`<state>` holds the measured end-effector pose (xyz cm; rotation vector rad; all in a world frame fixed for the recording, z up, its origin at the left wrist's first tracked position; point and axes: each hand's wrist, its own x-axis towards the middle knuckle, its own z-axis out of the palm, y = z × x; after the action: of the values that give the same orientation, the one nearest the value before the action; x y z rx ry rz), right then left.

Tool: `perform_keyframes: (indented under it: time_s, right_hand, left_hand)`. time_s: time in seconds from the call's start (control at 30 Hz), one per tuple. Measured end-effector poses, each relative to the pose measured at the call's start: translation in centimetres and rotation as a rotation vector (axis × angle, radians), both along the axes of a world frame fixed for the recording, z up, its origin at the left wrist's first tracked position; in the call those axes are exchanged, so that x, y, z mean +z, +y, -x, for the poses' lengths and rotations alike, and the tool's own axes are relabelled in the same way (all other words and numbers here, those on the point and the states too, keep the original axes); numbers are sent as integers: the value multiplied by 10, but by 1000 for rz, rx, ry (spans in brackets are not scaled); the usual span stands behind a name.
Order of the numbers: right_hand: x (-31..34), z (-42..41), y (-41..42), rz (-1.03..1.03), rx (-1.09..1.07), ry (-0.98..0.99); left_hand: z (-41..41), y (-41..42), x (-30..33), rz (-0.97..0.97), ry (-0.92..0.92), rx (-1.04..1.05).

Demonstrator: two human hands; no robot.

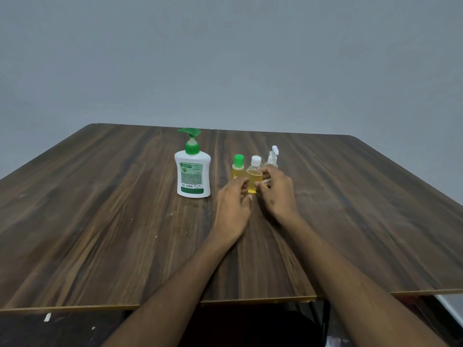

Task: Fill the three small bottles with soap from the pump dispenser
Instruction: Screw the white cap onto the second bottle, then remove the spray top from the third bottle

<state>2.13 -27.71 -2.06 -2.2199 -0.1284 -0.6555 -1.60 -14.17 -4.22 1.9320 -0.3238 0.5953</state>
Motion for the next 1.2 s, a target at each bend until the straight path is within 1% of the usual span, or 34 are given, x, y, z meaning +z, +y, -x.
perform_keyframes:
  time_s: [0.27, 0.33, 0.43, 0.57, 0.63, 0.77, 0.87, 0.93, 1.0, 1.13, 1.2]
  right_hand:
    - [-1, 0, 0, 86, -19, -1]
    - [-2, 5, -7, 92, -28, -33]
    - [1, 15, -25, 87, -102, -79]
    - [14, 17, -44, 57, -176, -79]
    - [21, 11, -44, 36, -125, -21]
    - [32, -9, -36, 28, 70, 103]
    - [32, -20, -35, 33, 92, 153]
    - [30, -20, -41, 36, 66, 129]
    - [32, -11, -49, 2, 37, 104]
    - [41, 35, -67, -74, -34, 59]
    - [48, 65, -69, -88, -9, 50]
  left_hand:
    - [-3, 2, -3, -17, 14, -6]
    - [-3, 2, -4, -4, 13, -8]
    - [-4, 1, -5, 1, 13, -6]
    - [-4, 0, -6, -16, 6, -12]
    - [-2, 0, -6, -30, 2, -20]
    - [2, -1, -3, -46, -13, -32]
    - [4, 0, -3, -50, -16, -41]
    - [4, 0, -3, -53, -26, -45]
    - [4, 1, -2, -59, -30, -41]
    - [5, 1, -3, -61, -52, -40]
    - [6, 1, -1, -51, -91, -30]
